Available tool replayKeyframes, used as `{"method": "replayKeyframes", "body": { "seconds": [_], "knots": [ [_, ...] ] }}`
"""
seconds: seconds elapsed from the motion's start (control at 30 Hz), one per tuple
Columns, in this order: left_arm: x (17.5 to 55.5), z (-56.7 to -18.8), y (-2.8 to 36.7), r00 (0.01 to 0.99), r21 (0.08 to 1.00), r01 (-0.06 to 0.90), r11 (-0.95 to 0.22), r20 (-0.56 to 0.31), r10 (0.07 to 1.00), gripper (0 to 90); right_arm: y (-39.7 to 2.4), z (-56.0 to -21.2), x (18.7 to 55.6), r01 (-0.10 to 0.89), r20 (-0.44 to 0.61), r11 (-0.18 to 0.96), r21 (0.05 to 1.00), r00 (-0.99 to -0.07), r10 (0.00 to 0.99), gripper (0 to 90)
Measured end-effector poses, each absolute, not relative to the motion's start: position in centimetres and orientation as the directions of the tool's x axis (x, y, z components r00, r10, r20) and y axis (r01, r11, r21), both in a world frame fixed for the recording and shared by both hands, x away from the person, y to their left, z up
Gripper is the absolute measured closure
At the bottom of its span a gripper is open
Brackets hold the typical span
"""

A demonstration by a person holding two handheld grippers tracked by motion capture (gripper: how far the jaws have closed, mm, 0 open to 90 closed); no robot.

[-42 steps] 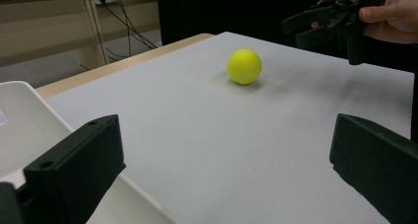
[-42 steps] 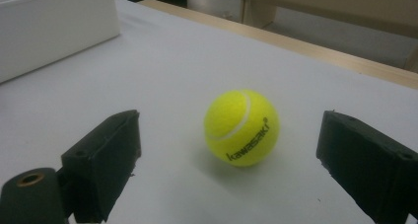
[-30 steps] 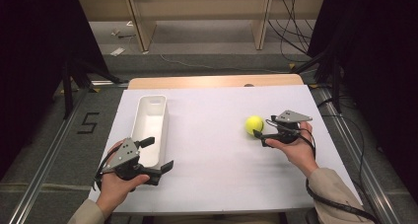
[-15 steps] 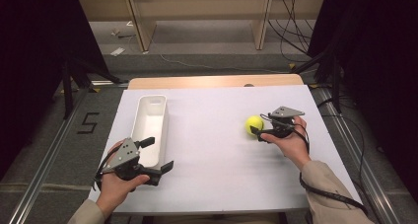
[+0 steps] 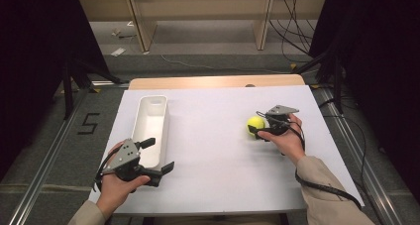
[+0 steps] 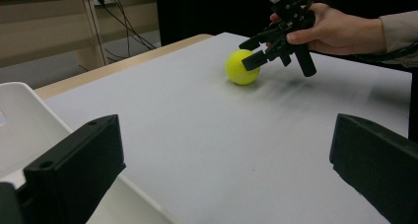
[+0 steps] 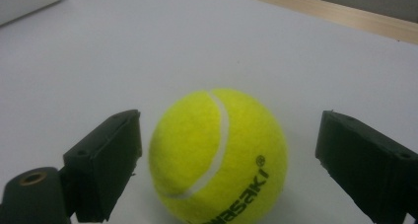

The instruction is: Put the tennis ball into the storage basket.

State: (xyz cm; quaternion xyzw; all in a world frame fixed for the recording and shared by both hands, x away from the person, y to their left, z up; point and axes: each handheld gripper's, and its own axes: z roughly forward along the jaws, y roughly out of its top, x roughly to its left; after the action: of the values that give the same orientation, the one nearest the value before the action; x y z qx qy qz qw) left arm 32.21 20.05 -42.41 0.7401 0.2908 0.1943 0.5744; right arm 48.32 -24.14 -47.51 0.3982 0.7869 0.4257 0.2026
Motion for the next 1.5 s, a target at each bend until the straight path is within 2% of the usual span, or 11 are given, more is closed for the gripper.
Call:
{"method": "replayKeyframes", "body": {
  "seconds": [0.37, 0.6, 1.5],
  "knots": [
    [32.2, -42.4, 20.1, 0.757, 0.963, 0.206, -0.173, -0.045, 0.652, 0.0, -23.6, -48.3, 48.8, 0.479, 0.025, 0.341, 0.809, -0.607, 0.794, 17.2],
    [32.2, -42.4, 20.1, 0.756, 0.963, 0.207, -0.171, -0.046, 0.653, 0.0, -23.4, -48.3, 48.8, 0.479, 0.029, 0.348, 0.806, -0.620, 0.784, 26.7],
    [32.1, -42.4, 20.2, 0.756, 0.964, 0.207, -0.169, -0.048, 0.652, 0.0, -23.2, -45.9, 48.1, 0.414, 0.043, 0.284, 0.865, -0.626, 0.779, 27.6]
  ]
}}
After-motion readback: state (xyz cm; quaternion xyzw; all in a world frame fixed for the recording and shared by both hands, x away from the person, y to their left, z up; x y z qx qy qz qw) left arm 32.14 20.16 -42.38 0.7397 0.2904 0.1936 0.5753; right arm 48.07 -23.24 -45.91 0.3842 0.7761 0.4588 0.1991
